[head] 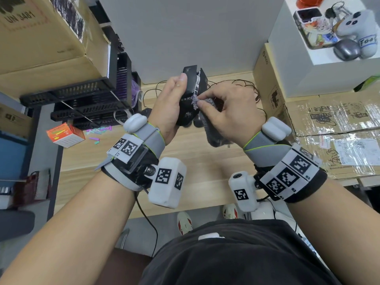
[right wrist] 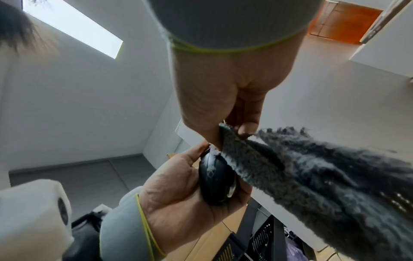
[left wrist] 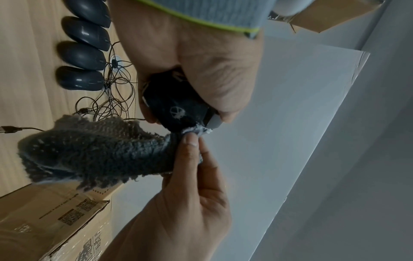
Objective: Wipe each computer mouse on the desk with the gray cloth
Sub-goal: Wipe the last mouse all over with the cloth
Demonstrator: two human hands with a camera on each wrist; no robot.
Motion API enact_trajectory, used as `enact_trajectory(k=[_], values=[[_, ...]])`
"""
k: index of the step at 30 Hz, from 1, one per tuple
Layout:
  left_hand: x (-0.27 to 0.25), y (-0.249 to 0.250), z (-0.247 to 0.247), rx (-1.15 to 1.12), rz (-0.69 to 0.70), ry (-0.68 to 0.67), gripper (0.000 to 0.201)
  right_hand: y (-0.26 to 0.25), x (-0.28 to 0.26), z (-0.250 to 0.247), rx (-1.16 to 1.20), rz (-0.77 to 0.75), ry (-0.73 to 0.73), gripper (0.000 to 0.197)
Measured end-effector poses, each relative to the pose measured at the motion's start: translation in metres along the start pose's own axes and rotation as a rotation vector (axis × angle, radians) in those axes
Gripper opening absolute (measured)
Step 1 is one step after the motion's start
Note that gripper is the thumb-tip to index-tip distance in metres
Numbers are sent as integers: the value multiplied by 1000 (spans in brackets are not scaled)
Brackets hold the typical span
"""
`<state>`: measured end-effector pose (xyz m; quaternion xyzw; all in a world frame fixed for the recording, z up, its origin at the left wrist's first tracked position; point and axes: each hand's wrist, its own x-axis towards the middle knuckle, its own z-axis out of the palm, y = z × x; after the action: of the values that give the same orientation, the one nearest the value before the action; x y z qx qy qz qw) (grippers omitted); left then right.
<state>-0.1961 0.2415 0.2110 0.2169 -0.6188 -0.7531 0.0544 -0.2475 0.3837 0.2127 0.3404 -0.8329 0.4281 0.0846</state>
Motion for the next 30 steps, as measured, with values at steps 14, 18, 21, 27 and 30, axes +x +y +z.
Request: enact_trajectory(k=[14, 18, 21, 27, 30], values=[[-4, 7, 1, -32, -42, 21, 50, 5, -1, 4, 19, -54, -30, 9], [-6, 4, 0, -30, -76, 29, 50, 7, 0, 4, -49, -64, -130, 13], [-8, 3, 2, -40, -92, 37, 48, 7, 5, 3, -82, -26, -217, 19], [-7, 1, 2, -47, -108, 8, 46, 7, 5, 3, -119, -27, -254, 15], [-4, 1, 1, -42, -107, -6, 46, 3, 5, 6, -73, -32, -153, 13]])
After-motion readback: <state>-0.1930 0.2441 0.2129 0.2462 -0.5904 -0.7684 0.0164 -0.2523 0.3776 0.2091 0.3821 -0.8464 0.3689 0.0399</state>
